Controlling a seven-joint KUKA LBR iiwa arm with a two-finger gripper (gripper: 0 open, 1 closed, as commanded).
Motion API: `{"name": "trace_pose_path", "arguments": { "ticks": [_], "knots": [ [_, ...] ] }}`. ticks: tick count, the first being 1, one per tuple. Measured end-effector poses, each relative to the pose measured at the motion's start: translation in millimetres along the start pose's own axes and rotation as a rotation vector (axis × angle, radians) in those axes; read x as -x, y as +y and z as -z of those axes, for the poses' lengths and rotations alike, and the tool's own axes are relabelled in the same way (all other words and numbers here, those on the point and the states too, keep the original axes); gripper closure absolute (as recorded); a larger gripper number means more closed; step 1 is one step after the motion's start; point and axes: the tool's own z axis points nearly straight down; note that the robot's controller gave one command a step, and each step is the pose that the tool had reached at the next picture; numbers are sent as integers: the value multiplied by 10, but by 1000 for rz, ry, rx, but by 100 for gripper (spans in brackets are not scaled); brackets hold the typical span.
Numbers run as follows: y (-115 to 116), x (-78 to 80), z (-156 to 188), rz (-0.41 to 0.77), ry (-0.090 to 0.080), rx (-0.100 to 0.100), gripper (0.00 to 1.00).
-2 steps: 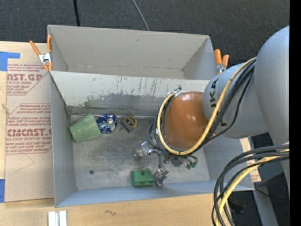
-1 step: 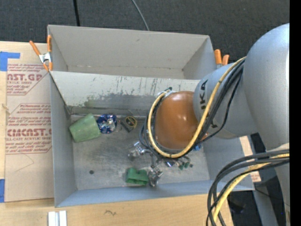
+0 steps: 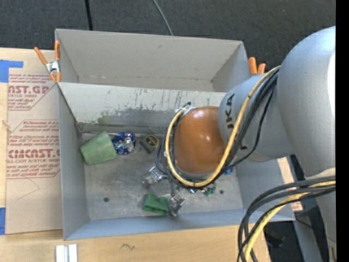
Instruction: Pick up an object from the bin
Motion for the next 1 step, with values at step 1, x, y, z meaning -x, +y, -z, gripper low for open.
{"name": "trace_pose_path", "arguments": {
  "ticks": [1],
  "knots": [
    [69, 46, -5, 131, 1, 2, 0]
  ]
}}
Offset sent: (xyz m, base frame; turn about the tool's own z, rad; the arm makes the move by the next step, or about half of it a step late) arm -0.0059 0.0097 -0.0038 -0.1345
